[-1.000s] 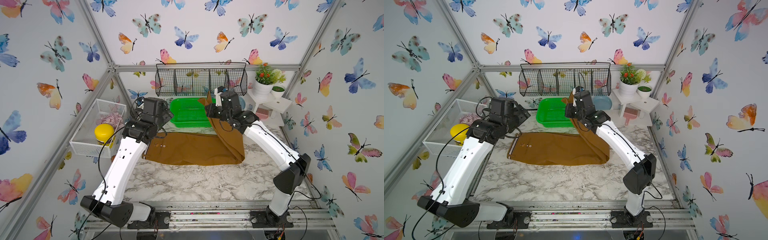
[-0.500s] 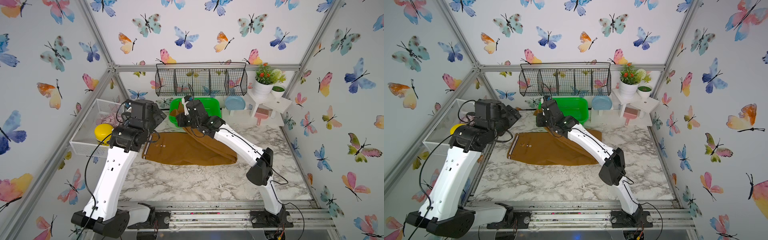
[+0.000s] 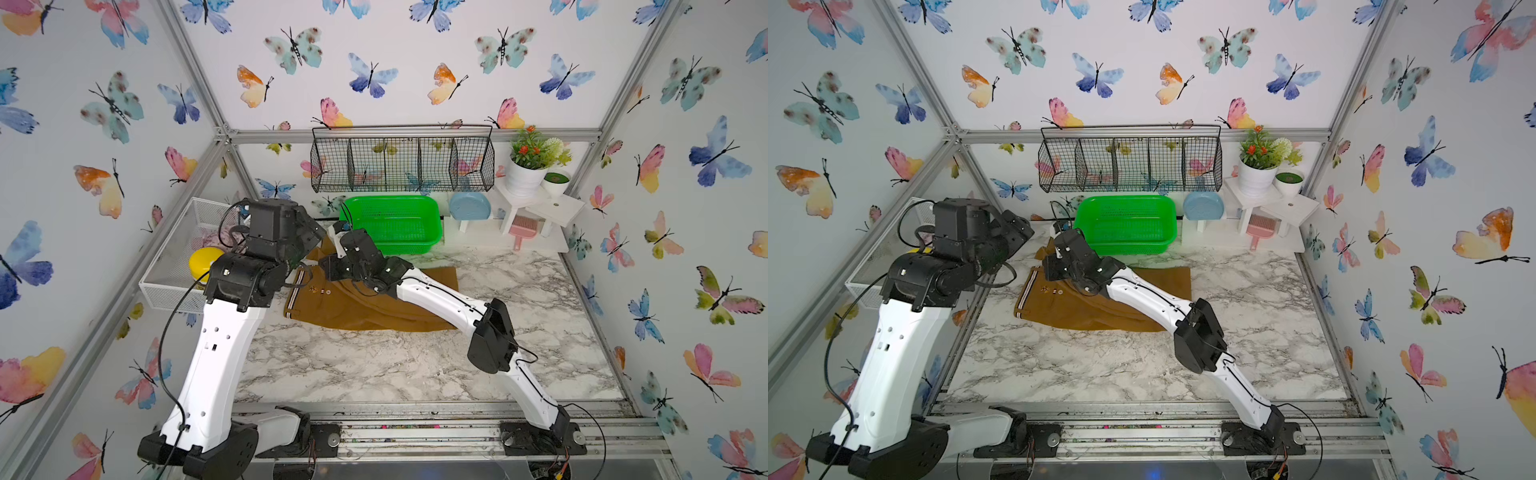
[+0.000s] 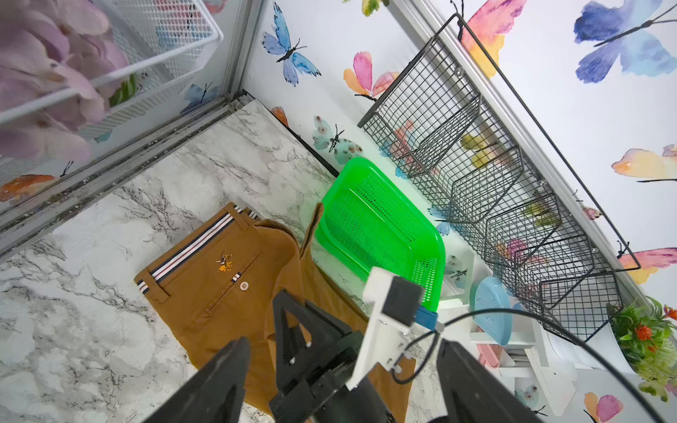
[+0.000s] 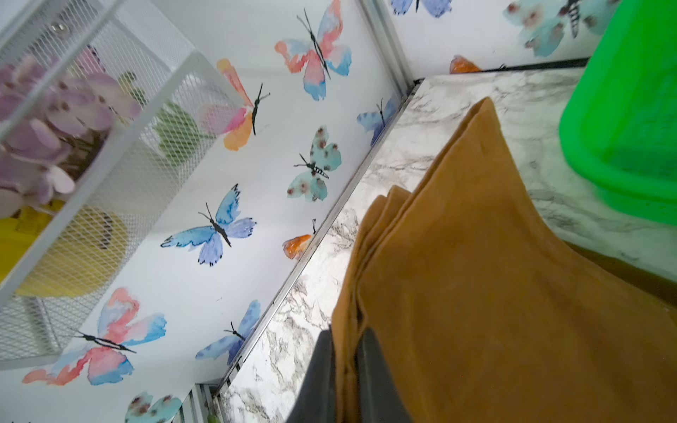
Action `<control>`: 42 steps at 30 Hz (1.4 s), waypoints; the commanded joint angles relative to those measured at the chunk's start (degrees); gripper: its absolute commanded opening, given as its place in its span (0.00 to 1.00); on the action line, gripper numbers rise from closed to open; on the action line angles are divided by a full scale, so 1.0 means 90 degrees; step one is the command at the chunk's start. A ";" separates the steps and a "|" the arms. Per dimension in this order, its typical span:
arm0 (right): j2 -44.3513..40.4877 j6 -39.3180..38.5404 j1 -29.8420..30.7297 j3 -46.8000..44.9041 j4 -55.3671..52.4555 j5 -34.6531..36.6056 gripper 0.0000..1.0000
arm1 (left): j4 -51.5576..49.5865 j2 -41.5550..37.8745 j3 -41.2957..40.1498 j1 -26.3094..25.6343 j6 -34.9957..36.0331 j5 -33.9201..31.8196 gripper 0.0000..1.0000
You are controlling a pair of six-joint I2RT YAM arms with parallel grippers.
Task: Roll up the long pants
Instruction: Fold the long pant at the center of the board.
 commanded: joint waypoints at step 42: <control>0.0682 0.0432 0.0418 -0.0845 0.1984 -0.1356 0.60 | -0.0061 -0.0031 0.0146 0.0213 0.0162 0.0543 0.86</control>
